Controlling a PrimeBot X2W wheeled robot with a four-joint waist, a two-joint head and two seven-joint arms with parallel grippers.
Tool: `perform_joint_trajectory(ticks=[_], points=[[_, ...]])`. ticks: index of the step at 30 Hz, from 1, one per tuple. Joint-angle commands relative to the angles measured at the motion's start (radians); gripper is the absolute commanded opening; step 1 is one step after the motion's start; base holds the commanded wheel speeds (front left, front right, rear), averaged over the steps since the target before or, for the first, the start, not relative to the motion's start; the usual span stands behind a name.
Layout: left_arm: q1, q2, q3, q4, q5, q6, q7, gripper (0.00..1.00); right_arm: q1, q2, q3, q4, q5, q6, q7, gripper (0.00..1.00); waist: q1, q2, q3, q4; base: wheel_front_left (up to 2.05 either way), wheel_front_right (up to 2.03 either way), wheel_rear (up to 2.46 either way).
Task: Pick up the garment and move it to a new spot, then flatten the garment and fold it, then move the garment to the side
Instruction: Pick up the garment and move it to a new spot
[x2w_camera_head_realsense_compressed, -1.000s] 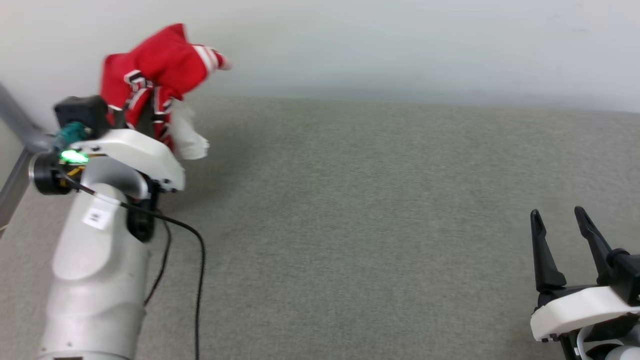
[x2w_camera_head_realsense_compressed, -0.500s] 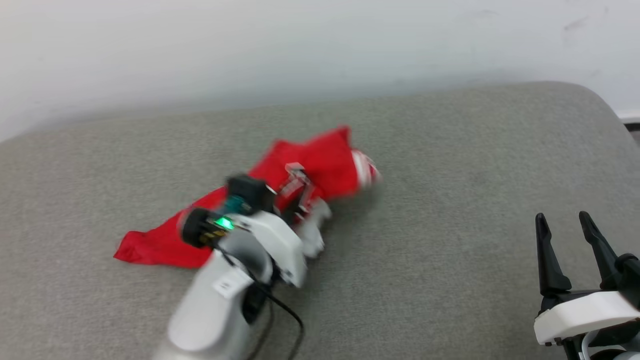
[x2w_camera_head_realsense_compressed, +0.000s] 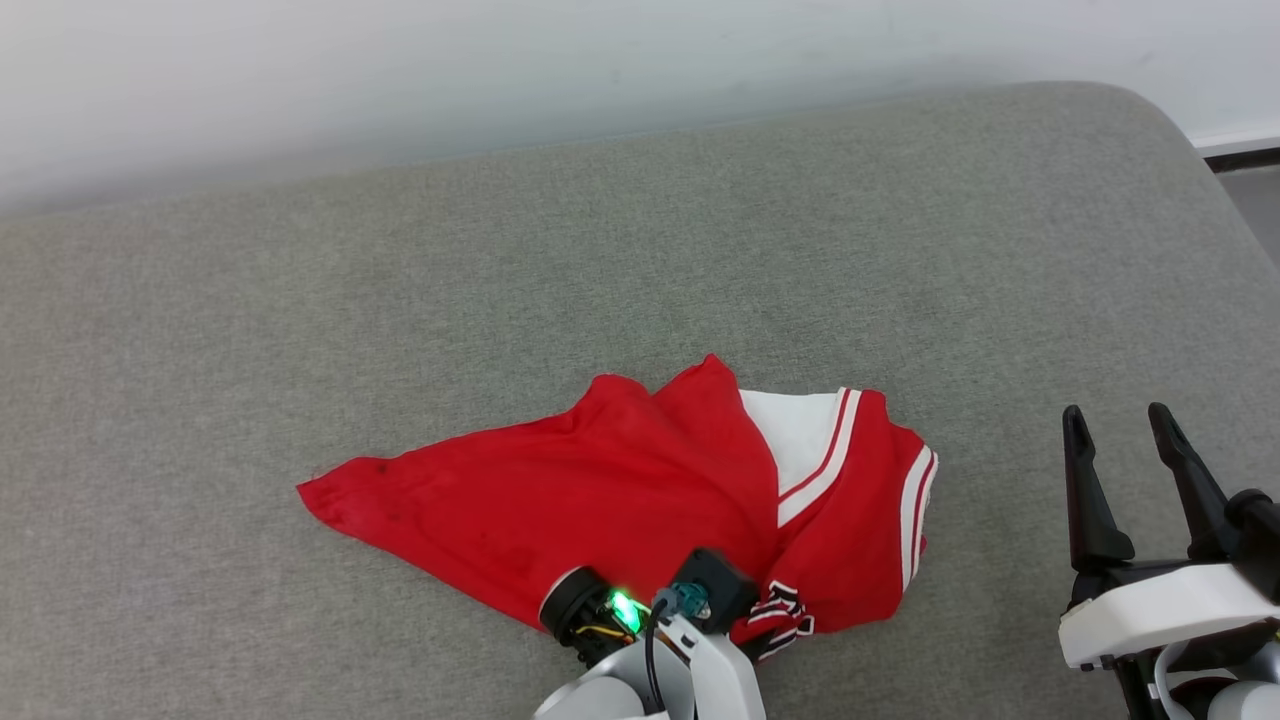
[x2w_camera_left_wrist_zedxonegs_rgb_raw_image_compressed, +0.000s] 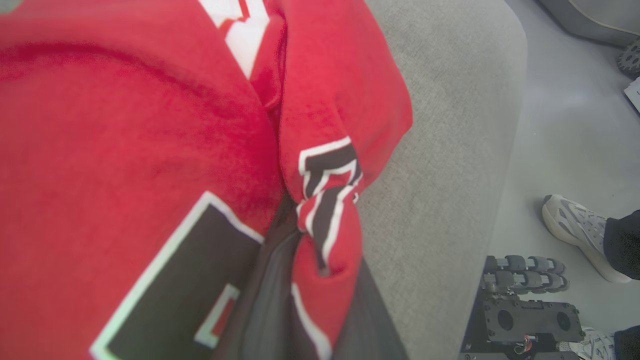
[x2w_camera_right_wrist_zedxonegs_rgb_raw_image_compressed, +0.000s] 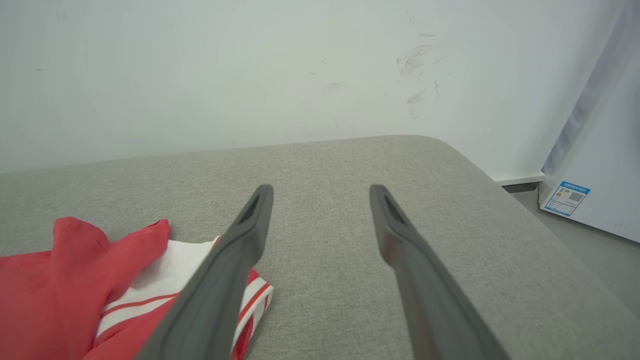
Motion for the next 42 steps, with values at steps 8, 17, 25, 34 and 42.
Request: perform_joint_trajectory(ticks=[8,17,25,34,42], points=[[-0.021,0.004,-0.033,0.012,-0.025,0.003,-0.118,1.0,-0.007,0.001,-0.012,0.021,-0.009,-0.001,-0.008,1.0,0.0,0.0,-0.028,0.033,0.0,0.0,0.0],[0.026,0.006,0.046,-0.088,-0.051,0.054,-0.269,1.0,0.047,0.001,-0.005,0.011,-0.025,-0.001,0.016,1.0,0.0,0.0,-0.116,0.08,0.0,0.0,0.0],[0.089,0.04,0.226,-0.204,-0.064,0.144,-0.281,1.0,0.086,0.001,0.006,-0.015,-0.018,-0.001,0.041,1.0,0.0,0.0,-0.154,0.112,0.0,0.0,0.0],[0.194,0.116,0.45,-0.302,-0.028,0.219,-0.281,1.0,0.107,0.001,0.019,-0.034,-0.011,-0.001,0.055,1.0,0.0,0.0,-0.174,0.136,0.0,0.0,0.0],[0.297,0.174,0.572,-0.339,0.0,0.245,-0.281,1.0,0.123,0.001,0.025,-0.036,-0.013,-0.001,0.054,1.0,0.0,0.0,-0.185,0.153,0.0,0.0,0.0]])
